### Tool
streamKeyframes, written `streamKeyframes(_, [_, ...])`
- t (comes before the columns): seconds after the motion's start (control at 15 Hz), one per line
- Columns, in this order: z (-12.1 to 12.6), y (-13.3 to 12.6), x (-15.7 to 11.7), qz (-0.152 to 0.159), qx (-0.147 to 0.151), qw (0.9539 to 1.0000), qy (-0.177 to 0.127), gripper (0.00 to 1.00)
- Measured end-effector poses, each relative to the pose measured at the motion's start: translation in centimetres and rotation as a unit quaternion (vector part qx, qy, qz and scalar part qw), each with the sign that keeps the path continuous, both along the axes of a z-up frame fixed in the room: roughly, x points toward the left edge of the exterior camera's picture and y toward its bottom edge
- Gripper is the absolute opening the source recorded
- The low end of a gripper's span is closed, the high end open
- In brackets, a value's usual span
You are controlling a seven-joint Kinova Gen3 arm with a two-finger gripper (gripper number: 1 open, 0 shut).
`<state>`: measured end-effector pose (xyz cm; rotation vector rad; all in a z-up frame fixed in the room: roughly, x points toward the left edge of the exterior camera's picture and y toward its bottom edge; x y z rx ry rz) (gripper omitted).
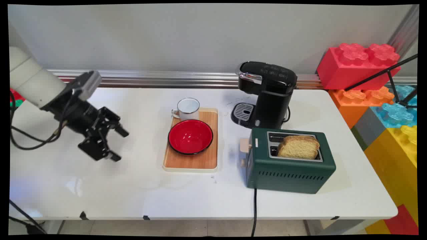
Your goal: Press the toaster switch
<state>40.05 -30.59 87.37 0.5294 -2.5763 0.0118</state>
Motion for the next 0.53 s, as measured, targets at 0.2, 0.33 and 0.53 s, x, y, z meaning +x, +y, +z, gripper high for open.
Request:
streamKeyframes(0.2, [0.9, -0.5, -0.4, 0.013, -0.008, 0.9987, 0.048, 1.00])
streamKeyframes(0.33, [1.8, -0.9, -0.7, 0.022, -0.015, 0.9954, 0.092, 1.00])
streamKeyframes(0.53, [2.7, -1.5, -0.9, 0.026, -0.027, 0.9901, 0.136, 1.00])
